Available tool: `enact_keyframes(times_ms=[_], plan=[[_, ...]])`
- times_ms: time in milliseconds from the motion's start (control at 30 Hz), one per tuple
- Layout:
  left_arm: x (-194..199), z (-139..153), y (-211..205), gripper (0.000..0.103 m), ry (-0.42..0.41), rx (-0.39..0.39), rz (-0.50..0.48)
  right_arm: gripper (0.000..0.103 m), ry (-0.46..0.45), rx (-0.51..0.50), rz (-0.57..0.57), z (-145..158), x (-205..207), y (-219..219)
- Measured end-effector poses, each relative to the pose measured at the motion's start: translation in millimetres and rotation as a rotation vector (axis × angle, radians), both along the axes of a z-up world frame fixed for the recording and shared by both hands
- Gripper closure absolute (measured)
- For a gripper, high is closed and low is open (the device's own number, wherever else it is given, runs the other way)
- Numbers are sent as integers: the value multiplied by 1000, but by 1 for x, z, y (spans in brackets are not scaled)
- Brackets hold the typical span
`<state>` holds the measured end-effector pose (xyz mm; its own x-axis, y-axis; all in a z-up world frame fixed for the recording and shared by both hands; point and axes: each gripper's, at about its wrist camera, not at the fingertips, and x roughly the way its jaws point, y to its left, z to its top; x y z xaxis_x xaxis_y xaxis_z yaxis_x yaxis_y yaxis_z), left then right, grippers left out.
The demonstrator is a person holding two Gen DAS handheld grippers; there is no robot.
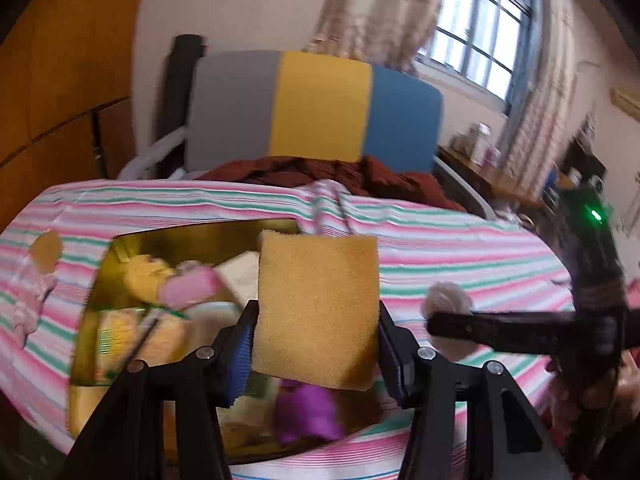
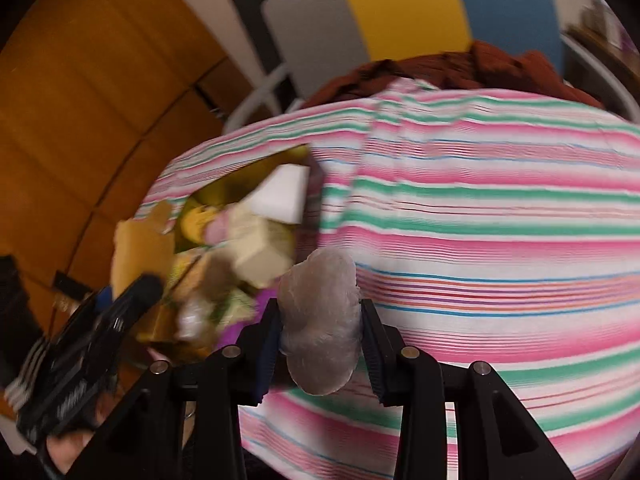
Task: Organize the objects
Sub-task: 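Carry the sponge and white bag to the gold tray and release both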
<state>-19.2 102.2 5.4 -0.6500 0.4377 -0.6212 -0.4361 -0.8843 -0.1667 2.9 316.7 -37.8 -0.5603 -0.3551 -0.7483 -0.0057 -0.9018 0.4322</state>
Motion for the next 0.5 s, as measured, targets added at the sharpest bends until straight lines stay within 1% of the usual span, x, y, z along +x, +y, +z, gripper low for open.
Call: enact_keyframes(times_ms=[133,300,400,500], plan=[[-20,1,-51,49,-23,29,118,64,35,3,102,8,-7,-42],[-42,-8,-97,49,-84,81,223,64,31,5,192,5,-20,-80],[-50,-11,-112,49,-100,98,255,62,32,20,213,2,-30,-98],[-59,-13,-116,48,-115,119,249,61,15,18,218,-6,-44,-109]])
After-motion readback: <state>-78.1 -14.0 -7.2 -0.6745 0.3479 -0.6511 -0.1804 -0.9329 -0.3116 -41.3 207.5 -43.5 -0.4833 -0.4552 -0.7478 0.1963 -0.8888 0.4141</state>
